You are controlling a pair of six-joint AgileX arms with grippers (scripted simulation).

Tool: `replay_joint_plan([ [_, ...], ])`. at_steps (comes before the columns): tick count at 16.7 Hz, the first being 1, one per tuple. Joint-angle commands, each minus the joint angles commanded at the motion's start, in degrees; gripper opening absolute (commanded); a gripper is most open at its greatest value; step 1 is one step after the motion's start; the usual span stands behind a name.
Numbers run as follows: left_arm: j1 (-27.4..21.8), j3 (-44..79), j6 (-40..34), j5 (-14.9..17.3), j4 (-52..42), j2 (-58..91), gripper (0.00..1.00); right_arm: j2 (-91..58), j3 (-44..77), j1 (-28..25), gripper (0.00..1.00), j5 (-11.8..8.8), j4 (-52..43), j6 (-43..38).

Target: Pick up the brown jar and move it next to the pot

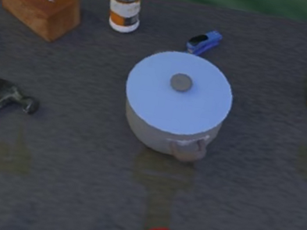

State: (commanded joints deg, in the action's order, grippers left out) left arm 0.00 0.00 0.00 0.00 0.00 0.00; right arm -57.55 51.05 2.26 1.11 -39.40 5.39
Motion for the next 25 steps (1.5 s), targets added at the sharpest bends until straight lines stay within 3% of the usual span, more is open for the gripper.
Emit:
replay_joint_plan([
  [8,0.00,0.00,0.00,0.00,0.00,0.00,1.00,-46.91,48.01,-0.19,1.00,-0.65,-28.19,6.67],
  [15,0.00,0.00,0.00,0.00,0.00,0.00,1.00,-78.04,84.23,-1.57,1.00,-2.08,-43.25,12.02],
  [20,0.00,0.00,0.00,0.00,0.00,0.00,1.00,-88.39,97.06,-2.17,1.00,-2.61,-47.21,14.00],
  [25,0.00,0.00,0.00,0.00,0.00,0.00,1.00,-89.08,97.92,-2.21,1.00,-2.64,-47.44,14.13],
])
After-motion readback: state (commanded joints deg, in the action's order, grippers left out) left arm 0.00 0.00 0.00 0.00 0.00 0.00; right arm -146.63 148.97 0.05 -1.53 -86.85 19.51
